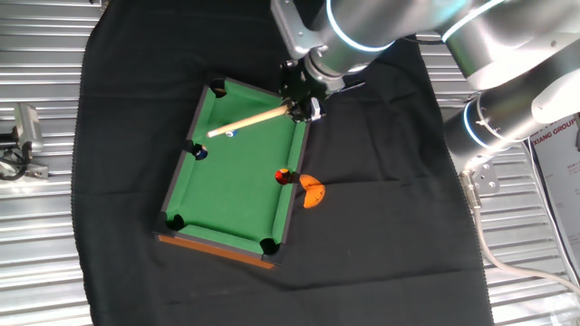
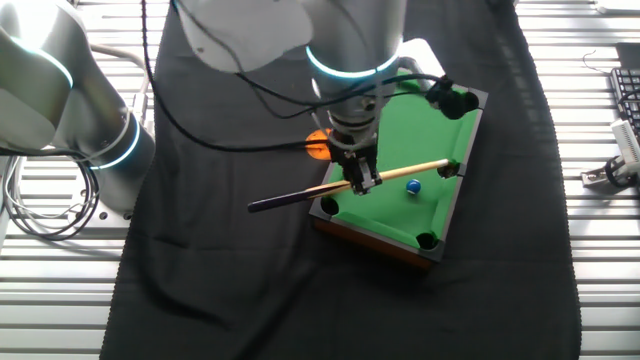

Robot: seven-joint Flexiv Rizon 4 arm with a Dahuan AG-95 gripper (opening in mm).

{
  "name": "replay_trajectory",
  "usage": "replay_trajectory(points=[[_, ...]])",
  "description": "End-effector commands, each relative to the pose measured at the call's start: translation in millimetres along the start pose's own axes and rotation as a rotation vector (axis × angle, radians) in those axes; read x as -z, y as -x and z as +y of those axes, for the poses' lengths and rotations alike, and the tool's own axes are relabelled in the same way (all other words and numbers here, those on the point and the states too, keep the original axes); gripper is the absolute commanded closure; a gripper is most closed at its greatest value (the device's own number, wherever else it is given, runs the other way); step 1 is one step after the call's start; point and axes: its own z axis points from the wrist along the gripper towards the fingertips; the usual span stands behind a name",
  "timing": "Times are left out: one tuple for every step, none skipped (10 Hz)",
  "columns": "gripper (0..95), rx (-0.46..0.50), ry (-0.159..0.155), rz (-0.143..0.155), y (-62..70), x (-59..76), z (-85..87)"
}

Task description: Hit the pool ball

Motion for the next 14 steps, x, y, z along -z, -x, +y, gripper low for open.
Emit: replay_trajectory(points=[[95.0, -0.011, 0.052, -0.019, 0.0, -0.6, 0.1], [95.0, -0.021, 0.071, -0.021, 0.0, -0.6, 0.1], [95.0, -0.017, 0.087, -0.019, 0.0, -0.6, 0.1], [95.0, -0.015, 0.087, -0.017, 0.0, -0.6, 0.1], [95.0, -0.014, 0.088, -0.017, 0.0, -0.6, 0.1], [95.0, -0.014, 0.088, -0.017, 0.0, -0.6, 0.1], [95.0, -0.013, 0.087, -0.016, 0.0, -0.6, 0.1], [95.0, -0.013, 0.087, -0.015, 0.0, -0.6, 0.1], [95.0, -0.013, 0.087, -0.015, 0.0, -0.6, 0.1], [95.0, -0.012, 0.088, -0.016, 0.0, -0.6, 0.1], [95.0, -0.01, 0.09, -0.017, 0.0, -0.6, 0.1], [95.0, -0.01, 0.09, -0.017, 0.0, -0.6, 0.1], [95.0, 0.009, 0.091, -0.014, 0.0, -0.6, 0.1], [95.0, 0.022, 0.093, -0.012, 0.0, -0.6, 0.1]])
